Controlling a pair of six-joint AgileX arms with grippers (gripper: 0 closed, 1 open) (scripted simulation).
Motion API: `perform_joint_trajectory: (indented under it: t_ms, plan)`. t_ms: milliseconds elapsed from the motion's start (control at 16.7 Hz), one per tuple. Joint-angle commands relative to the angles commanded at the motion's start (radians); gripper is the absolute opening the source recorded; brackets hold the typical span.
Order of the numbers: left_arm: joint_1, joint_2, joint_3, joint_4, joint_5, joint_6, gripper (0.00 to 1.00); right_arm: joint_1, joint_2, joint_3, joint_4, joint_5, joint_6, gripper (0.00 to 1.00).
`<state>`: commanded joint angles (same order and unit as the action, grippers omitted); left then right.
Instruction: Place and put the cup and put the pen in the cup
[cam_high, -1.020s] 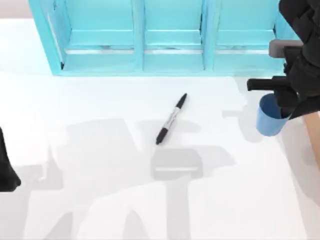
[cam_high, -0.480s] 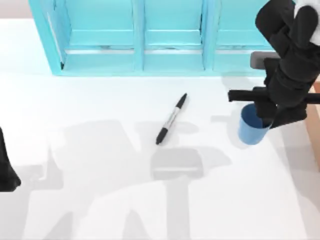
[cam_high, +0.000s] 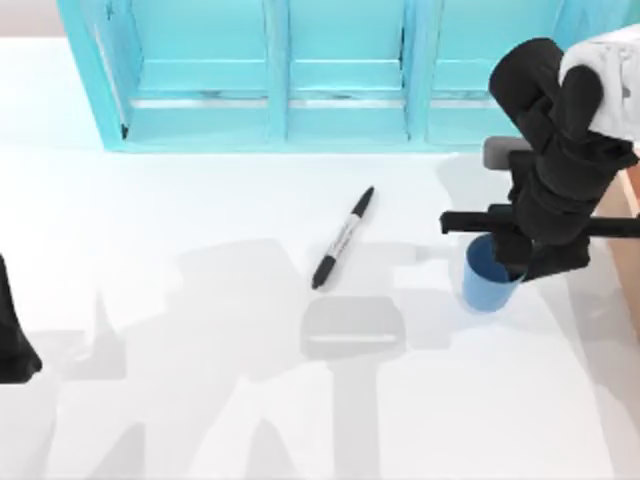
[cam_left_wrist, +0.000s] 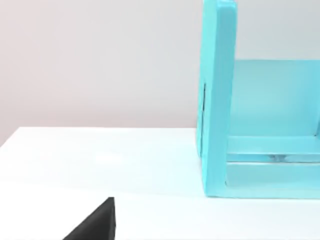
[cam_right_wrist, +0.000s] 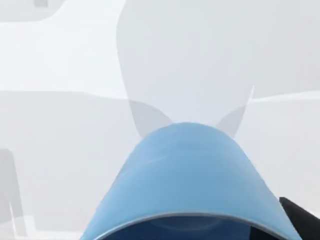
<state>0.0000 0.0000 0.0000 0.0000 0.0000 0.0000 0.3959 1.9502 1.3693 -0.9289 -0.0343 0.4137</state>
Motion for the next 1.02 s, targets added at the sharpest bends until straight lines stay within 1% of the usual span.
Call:
perform_joint_trajectory:
  t_ms: [60,840,900,1020]
  plan:
    - [0.0,0.0,0.0,0.0,0.0,0.0,1.0,0.0,0.0,0.0,0.0,0.0,0.0,0.0]
    - [0.0,0.0,0.0,0.0,0.0,0.0,1.0,0.0,0.0,0.0,0.0,0.0,0.0,0.98]
    - [0.0,0.0,0.0,0.0,0.0,0.0,1.0,0.0,0.0,0.0,0.0,0.0,0.0,1.0]
    - [0.0,0.0,0.0,0.0,0.0,0.0,1.0,0.0,0.0,0.0,0.0,0.0,0.0,1.0]
